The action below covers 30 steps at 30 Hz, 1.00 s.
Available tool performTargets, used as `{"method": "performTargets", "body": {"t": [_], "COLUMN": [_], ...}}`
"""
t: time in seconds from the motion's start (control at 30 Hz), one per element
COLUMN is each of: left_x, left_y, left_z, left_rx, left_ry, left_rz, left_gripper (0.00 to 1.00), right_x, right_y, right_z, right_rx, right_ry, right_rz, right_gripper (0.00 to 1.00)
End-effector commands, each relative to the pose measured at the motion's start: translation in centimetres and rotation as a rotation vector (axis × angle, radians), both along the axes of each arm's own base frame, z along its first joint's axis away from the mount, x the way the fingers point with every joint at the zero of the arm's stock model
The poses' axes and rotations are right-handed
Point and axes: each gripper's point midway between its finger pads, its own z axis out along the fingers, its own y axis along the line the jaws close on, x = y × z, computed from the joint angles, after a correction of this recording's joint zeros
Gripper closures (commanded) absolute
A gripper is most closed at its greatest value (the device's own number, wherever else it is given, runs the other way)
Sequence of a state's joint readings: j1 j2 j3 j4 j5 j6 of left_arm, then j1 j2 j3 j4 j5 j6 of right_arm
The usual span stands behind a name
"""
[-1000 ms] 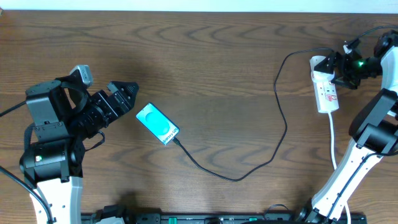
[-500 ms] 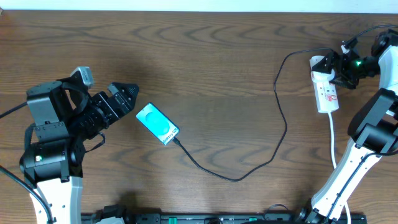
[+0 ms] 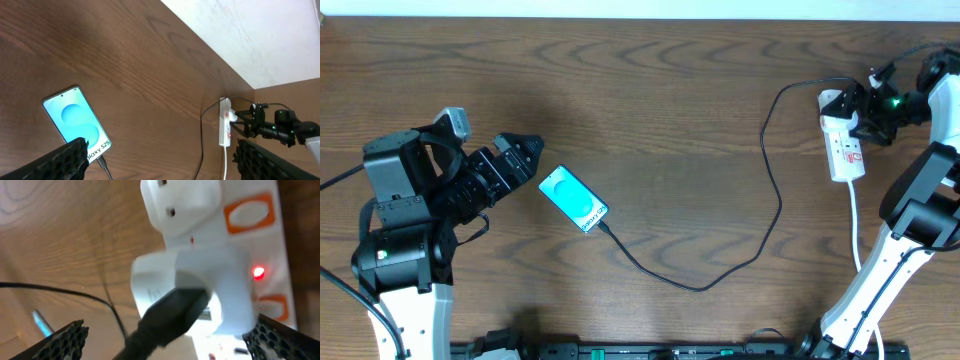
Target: Plug charger to phone and switch on socket
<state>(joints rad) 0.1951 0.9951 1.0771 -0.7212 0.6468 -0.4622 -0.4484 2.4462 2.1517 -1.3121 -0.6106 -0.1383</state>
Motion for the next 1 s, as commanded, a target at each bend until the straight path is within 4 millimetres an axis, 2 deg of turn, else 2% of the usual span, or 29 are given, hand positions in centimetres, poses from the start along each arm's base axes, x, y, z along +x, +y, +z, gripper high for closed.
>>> {"method": "performTargets", "body": {"t": [0.0,0.07,0.2,0.33,0.4,0.43,0.57,0.63,0.67,0.7,0.73,0.77,0.83,0.87,0.97], "left_x": [0.2,0.3,0.3,0.4,0.4,0.4,0.4,0.4,0.4,0.4,0.4,0.4,0.4,0.4,0.4], "left_y": [0.4,0.4,0.4,0.4,0.4,0.4,0.4,0.4,0.4,0.4,0.4,0.4,0.4,0.4,0.4], "left_z": [0.4,0.4,0.4,0.5,0.6,0.6,0.6,0.6,0.6,0.6,0.6,0.6,0.5,0.5,0.6], "left_rx": [0.029,0.041,0.041,0.043,0.042,0.042,0.042,0.043,0.042,0.043,0.042,0.042,0.042,0.042,0.042], "left_ry": [-0.019,-0.029,-0.030,-0.036,-0.037,-0.037,-0.037,-0.037,-0.037,-0.037,-0.037,-0.037,-0.037,-0.037,-0.037], "left_rz": [-0.001,-0.010,-0.010,-0.010,-0.010,-0.010,-0.010,-0.010,-0.010,-0.009,-0.010,-0.010,-0.010,-0.010,-0.010], "left_gripper": [0.06,0.06,0.06,0.06,0.06,0.06,0.06,0.06,0.06,0.06,0.06,0.06,0.06,0.06,0.06], "right_x": [0.0,0.2,-0.2,-1.1,-1.7,-1.9,-3.6,-4.4,-5.1,-5.3,-6.1,-6.6,-7.8,-8.7,-10.2], "right_y": [-1.1,-2.2,-4.4,-4.5,-3.8,-3.4,-0.4,0.6,1.6,1.9,3.2,4.0,6.2,7.9,11.1], "right_z": [-0.4,1.4,6.4,10.7,13.8,14.7,21.3,23.4,25.3,25.8,27.6,28.5,30.9,32.3,34.2], "right_rx": [-0.015,-0.028,-0.101,-0.162,-0.181,-0.188,-0.265,-0.323,-0.372,-0.385,-0.422,-0.440,-0.480,-0.498,-0.522], "right_ry": [0.039,0.012,-0.034,-0.070,-0.110,-0.123,-0.231,-0.254,-0.281,-0.288,-0.320,-0.338,-0.385,-0.422,-0.477], "right_rz": [-0.035,-0.054,-0.080,-0.065,-0.059,-0.055,-0.027,-0.038,-0.045,-0.047,-0.047,-0.046,-0.049,-0.042,-0.015], "right_gripper": [0.01,0.01,0.01,0.01,0.01,0.01,0.01,0.01,0.01,0.01,0.01,0.01,0.01,0.01,0.01]}}
